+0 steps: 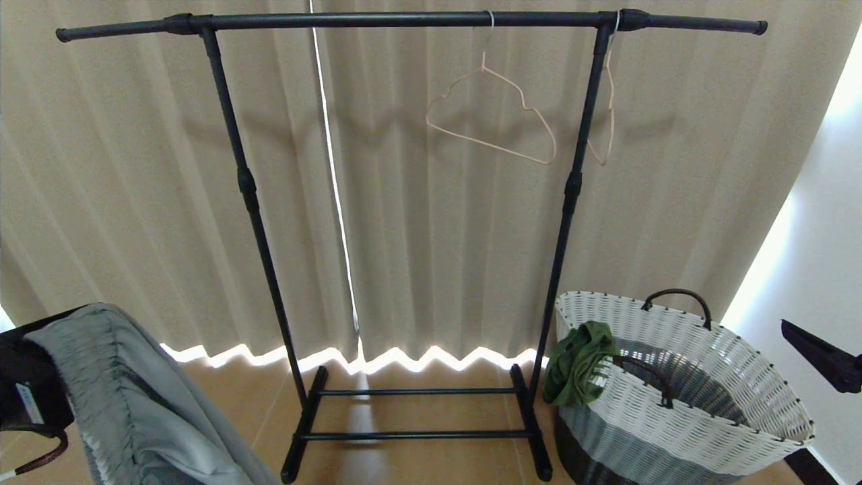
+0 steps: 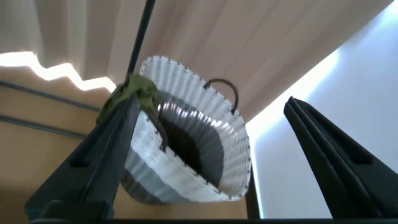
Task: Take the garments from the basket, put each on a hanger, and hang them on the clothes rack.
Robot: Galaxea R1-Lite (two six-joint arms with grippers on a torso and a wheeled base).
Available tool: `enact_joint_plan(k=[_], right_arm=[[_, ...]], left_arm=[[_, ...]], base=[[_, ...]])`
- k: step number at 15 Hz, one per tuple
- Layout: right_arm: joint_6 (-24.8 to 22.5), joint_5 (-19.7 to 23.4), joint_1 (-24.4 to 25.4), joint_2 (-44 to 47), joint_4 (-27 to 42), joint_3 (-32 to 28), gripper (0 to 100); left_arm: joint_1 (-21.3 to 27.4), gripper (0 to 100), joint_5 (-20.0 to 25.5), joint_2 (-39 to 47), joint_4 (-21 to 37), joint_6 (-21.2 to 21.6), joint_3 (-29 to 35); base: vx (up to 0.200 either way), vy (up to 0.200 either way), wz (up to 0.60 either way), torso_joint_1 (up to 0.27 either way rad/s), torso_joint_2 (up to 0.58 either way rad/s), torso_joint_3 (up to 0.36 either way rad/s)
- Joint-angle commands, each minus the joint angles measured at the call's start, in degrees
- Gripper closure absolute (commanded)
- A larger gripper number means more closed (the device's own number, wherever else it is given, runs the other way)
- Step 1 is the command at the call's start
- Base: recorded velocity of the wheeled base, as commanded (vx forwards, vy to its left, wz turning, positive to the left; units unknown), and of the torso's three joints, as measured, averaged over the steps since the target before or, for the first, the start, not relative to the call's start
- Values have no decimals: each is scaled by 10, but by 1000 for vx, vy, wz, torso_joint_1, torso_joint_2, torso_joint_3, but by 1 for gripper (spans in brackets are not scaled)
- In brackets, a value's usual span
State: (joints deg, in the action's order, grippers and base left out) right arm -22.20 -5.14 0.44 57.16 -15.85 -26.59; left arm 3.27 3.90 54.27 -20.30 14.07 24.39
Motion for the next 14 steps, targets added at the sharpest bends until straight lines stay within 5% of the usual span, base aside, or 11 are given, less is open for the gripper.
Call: enact_joint_plan(k=[1, 7, 14], right_arm=[[3, 0, 0, 3, -1, 4, 0], [15, 0, 0, 6, 2, 4, 0], [44, 1, 1, 6, 2, 4, 0]], left_arm=[[2, 100, 0, -11, -1, 0, 2], [-3, 100, -4, -1, -1, 23, -11], [-19, 100, -8, -6, -5, 38, -30]], base=[[0, 0, 0, 154, -246, -222], [0, 0, 0, 119, -501, -246], [0, 0, 0, 272, -459, -240]])
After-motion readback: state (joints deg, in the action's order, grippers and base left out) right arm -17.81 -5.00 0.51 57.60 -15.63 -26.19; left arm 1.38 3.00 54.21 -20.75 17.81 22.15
